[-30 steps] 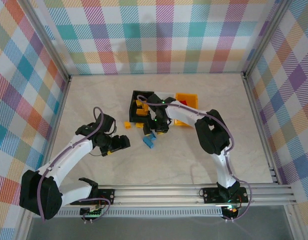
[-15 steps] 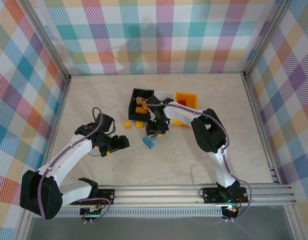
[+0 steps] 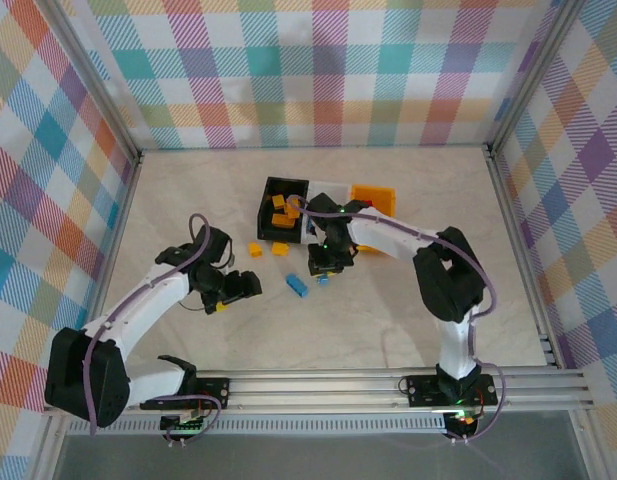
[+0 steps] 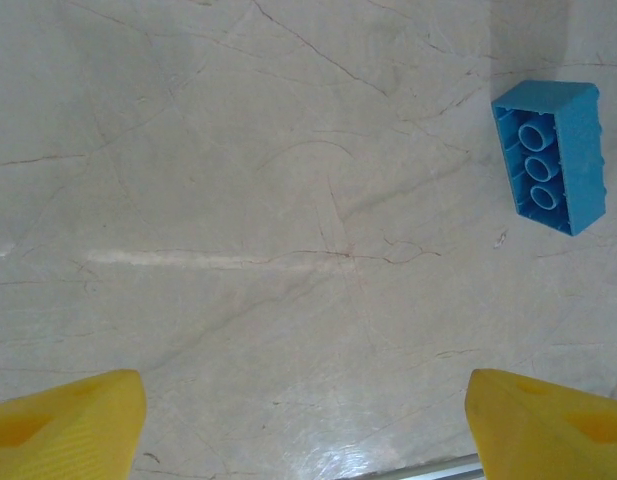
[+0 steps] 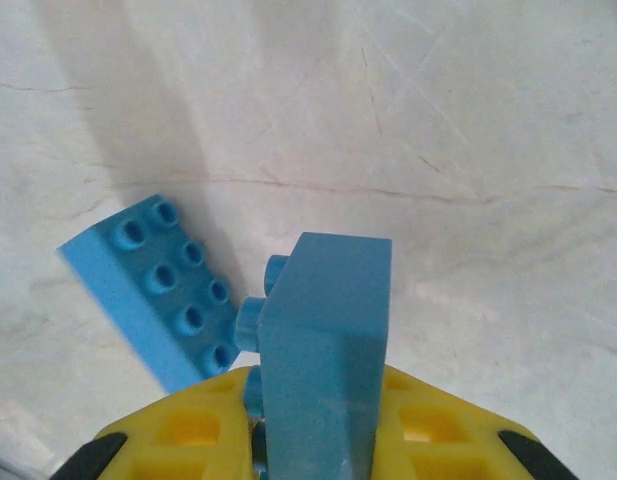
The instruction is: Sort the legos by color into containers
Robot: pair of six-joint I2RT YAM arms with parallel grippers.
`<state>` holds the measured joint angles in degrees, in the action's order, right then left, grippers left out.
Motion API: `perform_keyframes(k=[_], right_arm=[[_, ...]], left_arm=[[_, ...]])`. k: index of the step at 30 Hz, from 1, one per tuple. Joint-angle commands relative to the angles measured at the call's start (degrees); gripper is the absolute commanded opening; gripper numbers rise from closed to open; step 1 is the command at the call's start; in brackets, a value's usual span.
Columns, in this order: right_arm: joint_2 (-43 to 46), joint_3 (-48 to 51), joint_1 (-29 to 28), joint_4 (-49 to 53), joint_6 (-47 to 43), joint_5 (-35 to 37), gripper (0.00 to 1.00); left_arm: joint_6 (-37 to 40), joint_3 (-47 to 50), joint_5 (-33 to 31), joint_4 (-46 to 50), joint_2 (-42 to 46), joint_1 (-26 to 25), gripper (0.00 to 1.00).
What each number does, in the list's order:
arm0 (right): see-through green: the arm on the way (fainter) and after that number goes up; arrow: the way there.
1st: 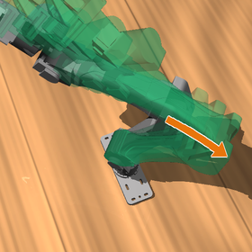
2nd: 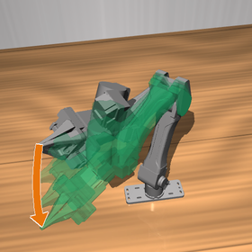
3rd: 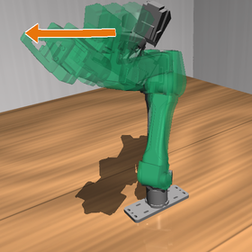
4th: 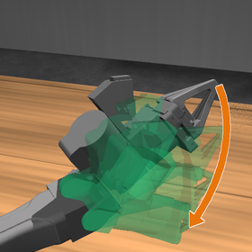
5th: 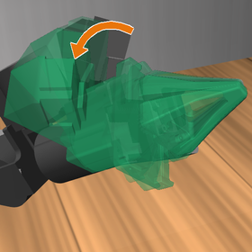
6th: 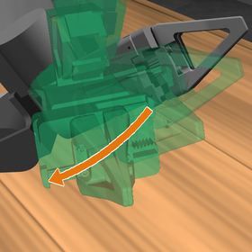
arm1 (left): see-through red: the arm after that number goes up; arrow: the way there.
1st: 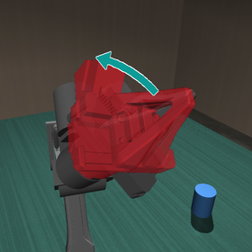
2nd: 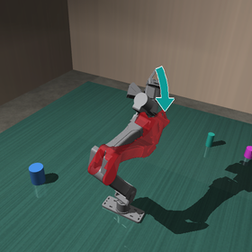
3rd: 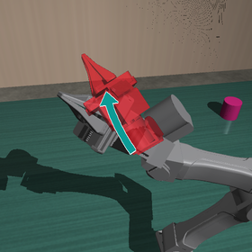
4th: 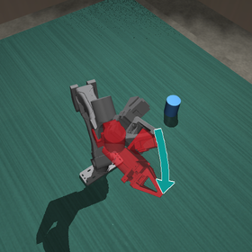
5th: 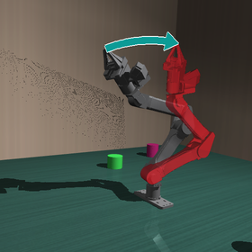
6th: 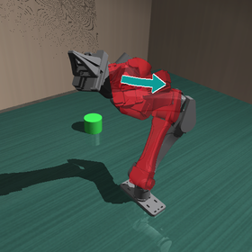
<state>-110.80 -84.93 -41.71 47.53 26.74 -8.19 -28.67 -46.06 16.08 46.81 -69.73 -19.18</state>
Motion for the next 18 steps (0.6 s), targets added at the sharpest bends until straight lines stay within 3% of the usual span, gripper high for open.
perform_keyframes(k=[1,8,18], right_arm=[[5.18,-0.33,0.41,2.04,1.20,1.59,0.21],[3.63,-9.82,6.38,4.72,-0.40,0.89,0.21],[-13.70,-33.23,14.52,10.80,-3.27,0.55,0.20]], left_arm=[[0.99,-1.67,2.17,-1.59,-1.68,0.56,0.83],[0.97,-2.95,4.41,-3.04,-4.74,-0.67,0.84],[-0.90,-2.08,5.11,-3.17,-4.29,-1.63,0.87]])
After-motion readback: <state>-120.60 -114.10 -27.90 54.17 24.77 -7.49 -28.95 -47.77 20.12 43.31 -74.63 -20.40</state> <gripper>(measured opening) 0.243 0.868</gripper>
